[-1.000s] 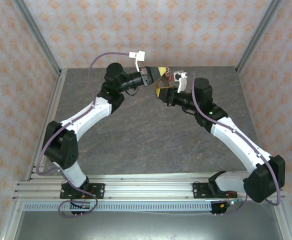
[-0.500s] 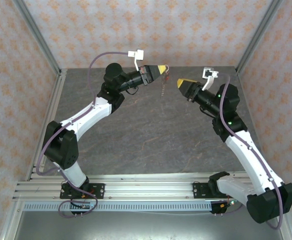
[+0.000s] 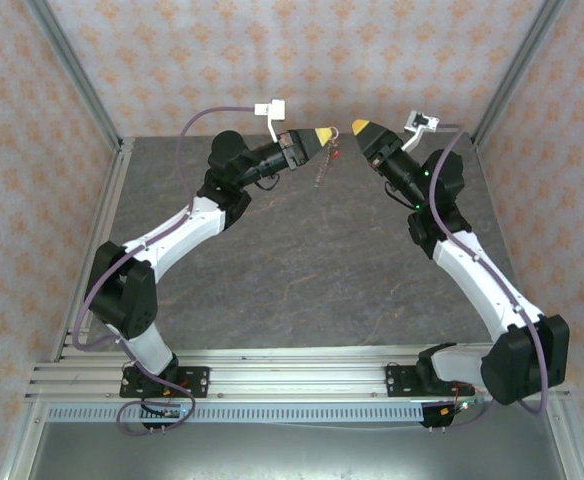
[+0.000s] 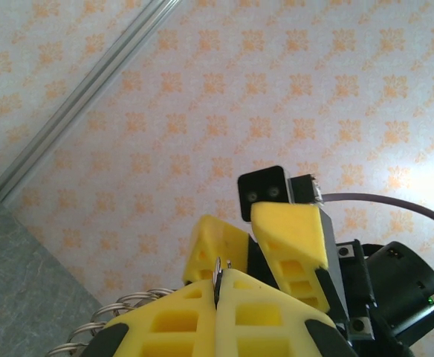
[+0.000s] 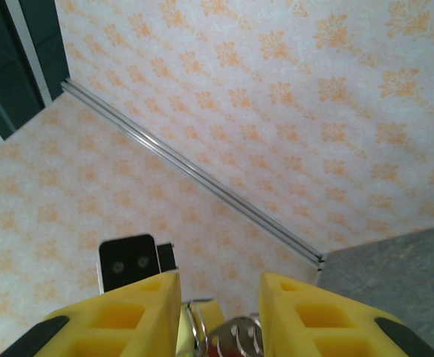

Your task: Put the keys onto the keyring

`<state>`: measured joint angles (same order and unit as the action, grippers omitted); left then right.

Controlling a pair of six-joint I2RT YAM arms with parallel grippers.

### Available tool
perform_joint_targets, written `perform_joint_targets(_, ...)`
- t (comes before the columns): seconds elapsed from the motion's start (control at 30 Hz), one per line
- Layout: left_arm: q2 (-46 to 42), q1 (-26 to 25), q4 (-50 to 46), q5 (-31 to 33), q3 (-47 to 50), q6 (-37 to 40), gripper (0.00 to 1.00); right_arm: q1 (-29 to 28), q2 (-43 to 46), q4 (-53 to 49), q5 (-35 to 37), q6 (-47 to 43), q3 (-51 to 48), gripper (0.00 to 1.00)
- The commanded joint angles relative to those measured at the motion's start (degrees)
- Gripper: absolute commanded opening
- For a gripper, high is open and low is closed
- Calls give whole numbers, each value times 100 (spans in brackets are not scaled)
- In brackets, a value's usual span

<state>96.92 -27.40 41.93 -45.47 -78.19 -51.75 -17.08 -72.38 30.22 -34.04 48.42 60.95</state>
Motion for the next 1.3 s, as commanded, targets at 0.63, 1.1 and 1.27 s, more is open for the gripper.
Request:
perform_joint_targets(0.63, 6, -64, 632, 276, 23, -240, 0, -436, -540, 555, -269, 106, 497, 31)
perform_joint_targets(1.1, 13, -60, 597, 267, 14, -220, 0, -516, -577, 412, -366, -13, 541, 16)
perform_joint_targets(1.27, 18, -60, 597, 250, 15, -218, 0, -522, -600, 392, -426, -51, 585, 1)
